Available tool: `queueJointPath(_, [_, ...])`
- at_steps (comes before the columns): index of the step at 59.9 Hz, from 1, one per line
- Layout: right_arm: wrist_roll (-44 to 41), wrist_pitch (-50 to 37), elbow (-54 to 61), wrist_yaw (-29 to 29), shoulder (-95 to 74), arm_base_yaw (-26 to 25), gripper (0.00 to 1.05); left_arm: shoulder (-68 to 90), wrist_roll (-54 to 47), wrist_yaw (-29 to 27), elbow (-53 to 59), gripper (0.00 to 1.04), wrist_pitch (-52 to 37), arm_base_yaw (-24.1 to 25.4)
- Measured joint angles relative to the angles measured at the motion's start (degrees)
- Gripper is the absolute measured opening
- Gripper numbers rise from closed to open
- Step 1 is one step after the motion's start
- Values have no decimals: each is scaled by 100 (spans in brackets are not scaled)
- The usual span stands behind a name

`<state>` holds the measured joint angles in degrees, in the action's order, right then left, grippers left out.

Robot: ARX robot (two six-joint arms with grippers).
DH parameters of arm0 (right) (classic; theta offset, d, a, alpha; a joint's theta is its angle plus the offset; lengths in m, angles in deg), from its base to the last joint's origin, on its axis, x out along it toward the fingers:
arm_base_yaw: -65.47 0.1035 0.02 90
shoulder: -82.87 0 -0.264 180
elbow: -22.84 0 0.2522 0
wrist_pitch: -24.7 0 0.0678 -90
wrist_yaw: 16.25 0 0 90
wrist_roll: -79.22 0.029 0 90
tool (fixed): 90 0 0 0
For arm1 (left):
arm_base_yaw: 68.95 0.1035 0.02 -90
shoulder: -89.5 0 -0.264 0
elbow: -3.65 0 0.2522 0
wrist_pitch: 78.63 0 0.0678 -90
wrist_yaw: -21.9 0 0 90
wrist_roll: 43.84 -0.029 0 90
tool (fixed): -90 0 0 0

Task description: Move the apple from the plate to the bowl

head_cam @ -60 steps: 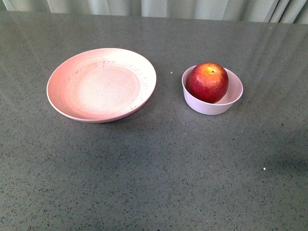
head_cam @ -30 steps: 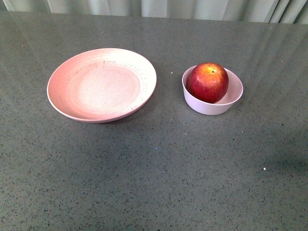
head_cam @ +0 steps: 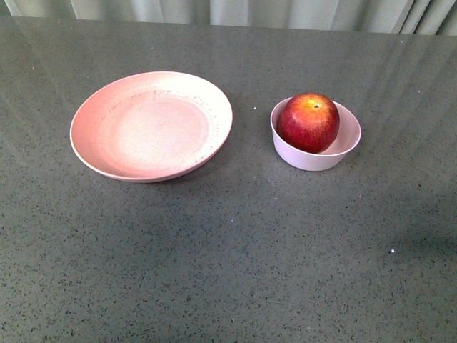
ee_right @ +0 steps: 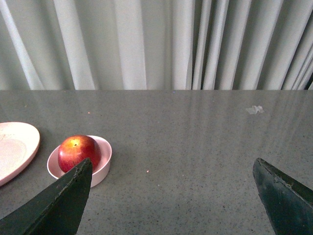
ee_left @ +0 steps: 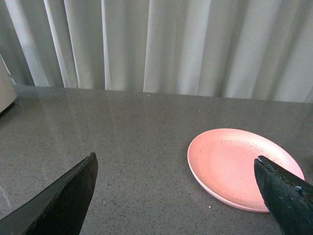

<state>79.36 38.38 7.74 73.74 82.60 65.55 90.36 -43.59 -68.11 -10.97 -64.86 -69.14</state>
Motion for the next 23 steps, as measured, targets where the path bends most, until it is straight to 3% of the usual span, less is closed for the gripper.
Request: queueJointPath(23, [0, 0, 0, 0, 0, 0, 96, 0, 0, 2, 0, 96, 0, 0])
